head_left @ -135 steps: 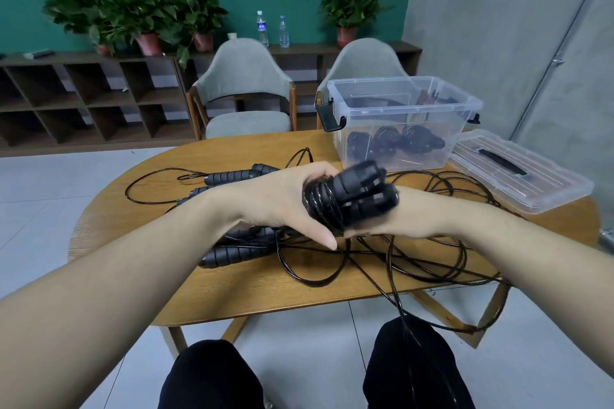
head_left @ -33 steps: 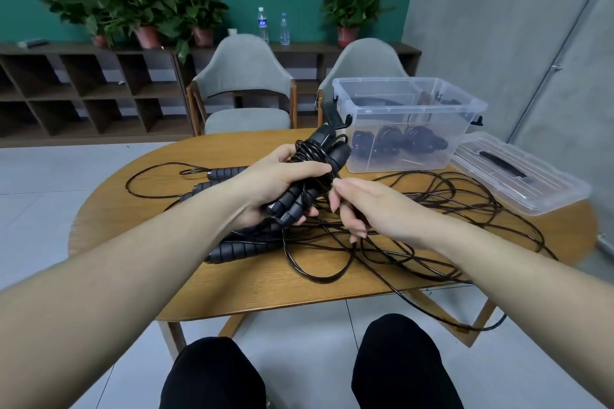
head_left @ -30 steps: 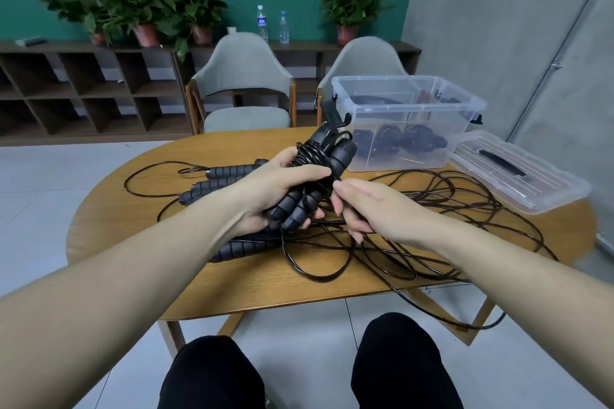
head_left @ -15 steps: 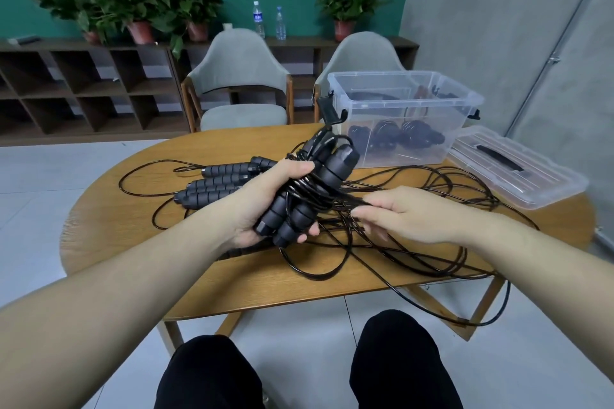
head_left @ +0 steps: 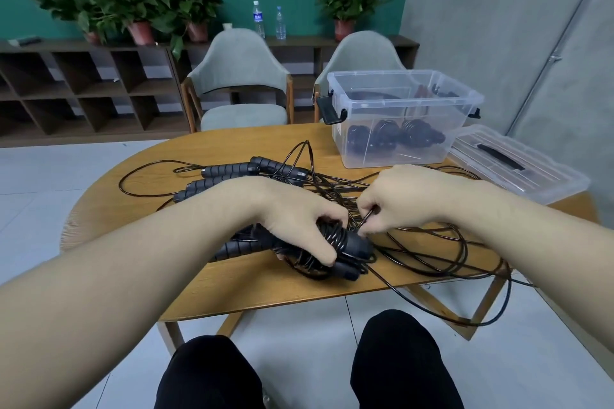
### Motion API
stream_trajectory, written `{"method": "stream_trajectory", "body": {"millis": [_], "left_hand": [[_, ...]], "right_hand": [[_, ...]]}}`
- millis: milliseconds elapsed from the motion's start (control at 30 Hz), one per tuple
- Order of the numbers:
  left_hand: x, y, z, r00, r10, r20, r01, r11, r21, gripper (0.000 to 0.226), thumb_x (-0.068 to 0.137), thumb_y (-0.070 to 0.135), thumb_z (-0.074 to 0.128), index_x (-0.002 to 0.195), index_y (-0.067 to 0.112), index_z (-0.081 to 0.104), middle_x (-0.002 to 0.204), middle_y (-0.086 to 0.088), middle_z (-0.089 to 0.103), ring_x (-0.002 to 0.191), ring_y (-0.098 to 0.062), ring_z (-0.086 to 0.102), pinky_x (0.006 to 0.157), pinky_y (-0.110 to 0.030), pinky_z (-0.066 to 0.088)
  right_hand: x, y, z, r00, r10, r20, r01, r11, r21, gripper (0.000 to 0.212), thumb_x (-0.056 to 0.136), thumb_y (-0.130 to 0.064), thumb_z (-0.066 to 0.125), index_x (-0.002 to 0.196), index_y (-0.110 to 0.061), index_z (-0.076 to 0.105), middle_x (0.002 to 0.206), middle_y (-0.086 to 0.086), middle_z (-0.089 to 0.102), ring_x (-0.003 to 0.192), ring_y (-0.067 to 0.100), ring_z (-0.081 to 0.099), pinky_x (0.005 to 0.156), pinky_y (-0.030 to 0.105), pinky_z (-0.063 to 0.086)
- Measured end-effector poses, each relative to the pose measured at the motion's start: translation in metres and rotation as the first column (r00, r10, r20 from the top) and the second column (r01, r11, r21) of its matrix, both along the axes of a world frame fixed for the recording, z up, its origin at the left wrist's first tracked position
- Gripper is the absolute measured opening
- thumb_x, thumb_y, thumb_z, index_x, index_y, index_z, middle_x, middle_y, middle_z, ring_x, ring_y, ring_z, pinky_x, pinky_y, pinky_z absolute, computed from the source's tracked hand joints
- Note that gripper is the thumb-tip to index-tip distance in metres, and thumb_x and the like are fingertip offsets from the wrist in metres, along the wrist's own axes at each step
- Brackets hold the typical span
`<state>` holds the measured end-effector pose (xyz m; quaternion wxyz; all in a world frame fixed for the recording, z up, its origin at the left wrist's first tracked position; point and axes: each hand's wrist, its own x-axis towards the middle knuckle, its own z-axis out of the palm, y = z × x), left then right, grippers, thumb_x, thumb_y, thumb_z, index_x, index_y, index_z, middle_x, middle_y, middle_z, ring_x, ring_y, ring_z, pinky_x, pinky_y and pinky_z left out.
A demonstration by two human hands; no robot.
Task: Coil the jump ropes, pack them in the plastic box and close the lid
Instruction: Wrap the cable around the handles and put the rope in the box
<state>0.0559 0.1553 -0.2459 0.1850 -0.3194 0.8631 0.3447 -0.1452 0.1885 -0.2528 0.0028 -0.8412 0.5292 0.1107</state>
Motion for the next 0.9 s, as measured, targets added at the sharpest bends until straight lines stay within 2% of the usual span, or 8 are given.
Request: {"method": "stream_trajectory", "body": {"millis": [100, 233, 367, 500, 567, 700, 833, 900], "left_hand": [[-0.008, 0.005, -0.001, 0.992, -0.066, 0.106, 0.092, 0.961, -0.260, 0.048, 0.082, 0.044, 0.072, 0.121, 0.035, 0.045, 0.086, 0.006, 0.062, 0.076, -0.016, 0.060, 0.068, -0.035, 0.048], [-0.010, 0.007, -0.005, 0.994, -0.021, 0.110, 0.055, 0.947, -0.317, 0.089, 0.085, 0.045, 0.069, 0.154, 0.041, 0.013, 0.080, 0.012, 0.057, 0.072, -0.009, 0.054, 0.064, -0.026, 0.039], [-0.007, 0.005, -0.006, 0.983, -0.044, 0.176, 0.095, 0.952, -0.293, 0.082, 0.089, 0.048, 0.066, 0.155, 0.049, 0.019, 0.144, 0.005, 0.051, 0.124, -0.019, 0.049, 0.091, -0.025, 0.033], [0.002, 0.002, -0.007, 0.996, -0.034, 0.077, 0.045, 0.988, -0.148, 0.070, 0.087, 0.038, 0.070, 0.147, 0.050, 0.036, 0.103, 0.018, 0.062, 0.089, -0.015, 0.062, 0.086, -0.033, 0.051], [0.009, -0.002, -0.010, 0.999, 0.023, -0.033, -0.023, 1.000, -0.004, 0.065, 0.087, 0.029, 0.070, 0.141, 0.049, 0.041, 0.100, 0.002, 0.072, 0.076, -0.025, 0.069, 0.082, -0.050, 0.060], [0.014, -0.002, -0.010, 0.993, 0.091, -0.080, -0.084, 0.992, 0.093, 0.056, 0.090, 0.024, 0.068, 0.135, 0.047, 0.045, 0.101, -0.006, 0.074, 0.068, -0.024, 0.067, 0.079, -0.050, 0.061], [0.012, 0.000, -0.012, 0.992, 0.103, -0.076, -0.091, 0.985, 0.145, 0.045, 0.088, 0.028, 0.070, 0.124, 0.048, 0.051, 0.109, -0.011, 0.072, 0.074, -0.032, 0.069, 0.076, -0.050, 0.061], [0.012, 0.002, -0.013, 0.990, 0.103, -0.096, -0.083, 0.977, 0.196, 0.039, 0.087, 0.028, 0.070, 0.120, 0.042, 0.054, 0.111, -0.017, 0.071, 0.077, -0.038, 0.069, 0.079, -0.058, 0.060]], "right_hand": [[0.001, 0.000, 0.003, 0.976, -0.130, 0.175, 0.092, 0.973, 0.211, 0.028, 0.092, -0.036, 0.065, 0.072, -0.023, 0.050, 0.059, -0.009, 0.068, 0.052, 0.008, 0.062, 0.058, 0.027, 0.050], [0.000, 0.004, 0.006, 0.938, -0.194, 0.287, 0.110, 0.952, 0.284, 0.023, 0.090, -0.024, 0.070, 0.079, -0.020, 0.050, 0.055, -0.004, 0.064, 0.044, 0.010, 0.055, 0.052, 0.025, 0.048], [0.003, 0.010, 0.013, 0.929, -0.196, 0.312, 0.085, 0.937, 0.338, 0.015, 0.087, -0.022, 0.074, 0.090, -0.025, 0.060, 0.062, -0.005, 0.067, 0.048, 0.005, 0.056, 0.056, 0.021, 0.048], [-0.003, 0.017, 0.022, 0.836, -0.265, 0.481, -0.007, 0.870, 0.492, 0.028, 0.084, -0.022, 0.079, 0.109, -0.028, 0.067, 0.069, -0.004, 0.068, 0.061, 0.010, 0.055, 0.065, 0.028, 0.046], [-0.010, 0.021, 0.024, 0.742, -0.336, 0.580, -0.071, 0.821, 0.567, 0.038, 0.079, -0.022, 0.082, 0.115, -0.029, 0.069, 0.075, -0.006, 0.064, 0.069, 0.012, 0.053, 0.071, 0.031, 0.044], [-0.024, 0.029, 0.014, 0.485, -0.502, 0.716, -0.239, 0.711, 0.661, 0.049, 0.075, -0.013, 0.083, 0.120, -0.018, 0.065, 0.093, 0.009, 0.068, 0.081, 0.014, 0.060, 0.075, 0.027, 0.048], [-0.014, 0.030, -0.010, 0.042, -0.548, 0.835, -0.223, 0.810, 0.543, 0.023, 0.077, -0.015, 0.077, 0.100, -0.018, 0.074, 0.072, -0.002, 0.057, 0.066, 0.010, 0.050, 0.072, 0.031, 0.042], [-0.004, 0.031, -0.016, -0.046, -0.484, 0.874, -0.159, 0.867, 0.472, 0.013, 0.084, -0.026, 0.075, 0.096, -0.021, 0.076, 0.071, -0.007, 0.061, 0.071, 0.007, 0.054, 0.075, 0.027, 0.044]]}}
